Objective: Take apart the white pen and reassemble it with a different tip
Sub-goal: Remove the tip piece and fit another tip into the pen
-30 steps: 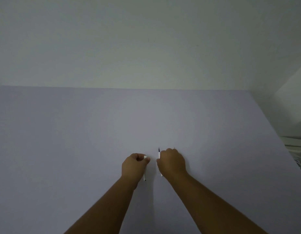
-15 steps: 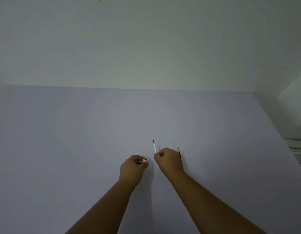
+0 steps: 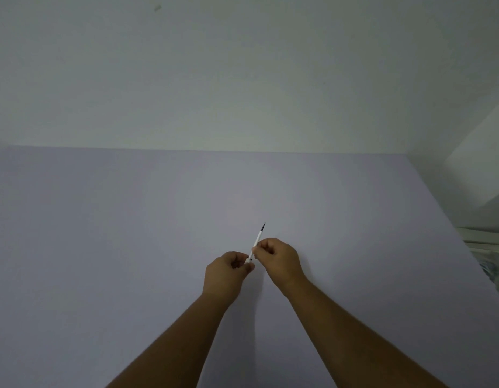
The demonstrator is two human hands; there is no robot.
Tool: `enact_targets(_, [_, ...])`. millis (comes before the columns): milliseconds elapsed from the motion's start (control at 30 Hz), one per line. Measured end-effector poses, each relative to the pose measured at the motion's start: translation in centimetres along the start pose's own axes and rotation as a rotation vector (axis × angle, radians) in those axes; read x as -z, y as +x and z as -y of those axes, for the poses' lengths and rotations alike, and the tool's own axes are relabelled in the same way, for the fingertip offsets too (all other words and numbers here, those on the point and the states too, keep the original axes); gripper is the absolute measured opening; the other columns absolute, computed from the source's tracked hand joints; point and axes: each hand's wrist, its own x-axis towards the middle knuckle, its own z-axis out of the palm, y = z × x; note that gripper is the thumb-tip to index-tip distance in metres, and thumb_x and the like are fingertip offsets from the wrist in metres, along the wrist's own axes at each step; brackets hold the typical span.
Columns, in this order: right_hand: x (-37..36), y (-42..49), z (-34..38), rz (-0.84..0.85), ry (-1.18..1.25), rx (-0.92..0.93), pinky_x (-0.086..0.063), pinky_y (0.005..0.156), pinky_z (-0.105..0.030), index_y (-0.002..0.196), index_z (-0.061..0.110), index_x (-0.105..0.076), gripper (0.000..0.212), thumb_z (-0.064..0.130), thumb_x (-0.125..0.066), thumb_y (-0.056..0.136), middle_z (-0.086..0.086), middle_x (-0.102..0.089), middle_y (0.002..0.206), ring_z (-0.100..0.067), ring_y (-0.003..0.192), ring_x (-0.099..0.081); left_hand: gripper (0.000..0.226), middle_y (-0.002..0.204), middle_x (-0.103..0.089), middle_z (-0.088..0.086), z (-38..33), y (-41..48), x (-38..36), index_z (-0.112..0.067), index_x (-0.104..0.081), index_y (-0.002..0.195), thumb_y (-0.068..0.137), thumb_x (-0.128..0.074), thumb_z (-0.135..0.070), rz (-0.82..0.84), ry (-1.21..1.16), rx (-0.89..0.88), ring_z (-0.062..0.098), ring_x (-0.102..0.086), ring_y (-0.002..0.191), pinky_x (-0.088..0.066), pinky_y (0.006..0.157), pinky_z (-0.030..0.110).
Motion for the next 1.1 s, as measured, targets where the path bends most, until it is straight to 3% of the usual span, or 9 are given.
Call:
enact_targets(233, [1.8,0.8,0.8,-0.042,0.187,-0.027,-0.044,0.065,-0.033,0.074,0.011,-0.064,0.021,0.029,-0.065,0.084,-0.004,-0.059,0.072,-0.017,0.066,-0.05,0.026,0.091,-0.065,-0.001,-0.9,-0.5,-0.5,-0.013,-0.069,0.109,0.086,-0.068,-0.024,0.008,0.012,-0.036,0.015,-0.058,0.081,-0.047,0.068,0.021])
enact_targets(400, [2.6,0.8,0.5,0.189,0.053,-0.028,-0.043,0.064,-0.029,0.068,0.017,-0.065,0.019,0.031,-0.068,0.081,-0.001,-0.06,0.071,-0.015,0.067,-0.052,0.028,0.093,-0.063,-0.004,-1.3,-0.4,-0.8,-0.013,-0.067,0.112,0.087,-0.067,-0.026,0.024,-0.004,-0.046,0.013,-0.058,0.084,-0.046,0.069,0.019])
enact_targets(500, [3.6,1.9,-0.1,0.023,0.171,-0.112,-0.045,0.07,-0.027,0.079,0.016,-0.069,0.013,0.028,-0.066,0.084,0.001,-0.065,0.078,-0.014,0.073,-0.057,0.025,0.086,-0.064,-0.004,-1.2,-0.2,-0.9,-0.013,-0.069,0.108,0.085,-0.069,-0.023,0.022,-0.061,-0.034,0.011,-0.058,0.077,-0.046,0.063,0.015])
enact_targets(567, [4.5,2.9,-1.3,-0.101,-0.074,-0.122,-0.05,0.08,-0.034,0.089,0.01,-0.07,0.017,0.024,-0.06,0.086,-0.004,-0.069,0.089,-0.02,0.085,-0.061,0.024,0.081,-0.063,-0.005,-1.1,-0.1,-0.8,-0.016,-0.066,0.109,0.085,-0.069,-0.021,0.035,-0.098,-0.026,0.01,-0.057,0.071,-0.045,0.05,0.008])
enact_targets(633, [5.0,3.4,-2.3,-0.064,-0.395,-0.114,-0.049,0.078,-0.034,0.079,0.01,-0.067,0.017,0.02,-0.055,0.087,-0.007,-0.067,0.085,-0.024,0.085,-0.06,0.024,0.078,-0.063,-0.005,-0.9,-0.1,-0.8,-0.02,-0.064,0.111,0.086,-0.067,-0.019,0.049,-0.136,-0.02,0.007,-0.056,0.064,-0.043,0.039,0.004])
enact_targets(767, [4.2,3.5,-3.2,0.027,-0.723,-0.159,-0.038,0.062,-0.029,0.053,0.018,-0.043,0.034,0.024,-0.052,0.085,0.003,-0.043,0.057,-0.022,0.072,-0.05,0.023,0.083,-0.065,-0.004,-0.6,0.0,-0.6,-0.021,-0.066,0.11,0.087,-0.067,-0.022,0.043,-0.123,0.001,0.006,-0.059,0.071,-0.043,0.047,0.009])
enact_targets(900, [3.3,3.5,-3.1,0.032,-0.761,-0.2,-0.051,0.069,-0.032,0.085,0.013,-0.068,0.027,0.034,-0.051,0.09,-0.008,-0.068,0.084,-0.028,0.089,-0.068,0.024,0.079,-0.064,-0.008,-0.5,0.2,-0.5,-0.021,-0.067,0.11,0.086,-0.068,-0.023,0.043,-0.137,0.029,0.005,-0.058,0.073,-0.041,0.057,0.012])
enact_targets(967, [3.0,3.6,-3.1,0.008,-0.794,-0.204,-0.052,0.073,-0.032,0.099,0.008,-0.069,0.032,0.034,-0.05,0.091,-0.01,-0.071,0.102,-0.028,0.096,-0.068,0.025,0.081,-0.065,-0.007,-0.6,0.2,-0.5,-0.021,-0.066,0.11,0.086,-0.068,-0.023,0.04,-0.129,0.032,0.007,-0.059,0.075,-0.041,0.057,0.013])
enact_targets(1100, [2.8,3.7,-3.1,-0.035,-0.798,-0.221,-0.051,0.076,-0.031,0.104,0.007,-0.066,0.034,0.034,-0.049,0.093,-0.009,-0.069,0.11,-0.027,0.102,-0.066,0.026,0.088,-0.066,-0.003,-0.7,0.2,-0.4,-0.02,-0.066,0.112,0.087,-0.067,-0.024,0.043,-0.111,0.03,0.013,-0.06,0.084,-0.041,0.058,0.011])
